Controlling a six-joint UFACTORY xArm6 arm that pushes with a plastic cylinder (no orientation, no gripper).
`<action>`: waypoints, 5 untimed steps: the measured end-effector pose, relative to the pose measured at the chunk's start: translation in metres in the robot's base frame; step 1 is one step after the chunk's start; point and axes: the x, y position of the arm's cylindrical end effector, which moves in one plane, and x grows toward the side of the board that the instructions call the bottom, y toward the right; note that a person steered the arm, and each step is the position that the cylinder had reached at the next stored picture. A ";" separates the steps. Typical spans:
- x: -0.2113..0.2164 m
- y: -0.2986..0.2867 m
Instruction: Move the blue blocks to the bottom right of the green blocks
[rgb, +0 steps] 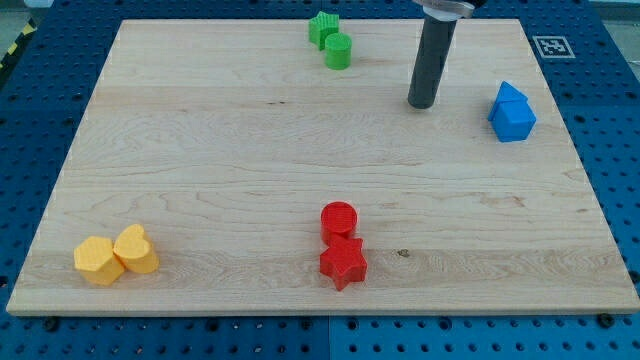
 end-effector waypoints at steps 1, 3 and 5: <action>0.000 0.000; 0.007 0.000; 0.073 0.006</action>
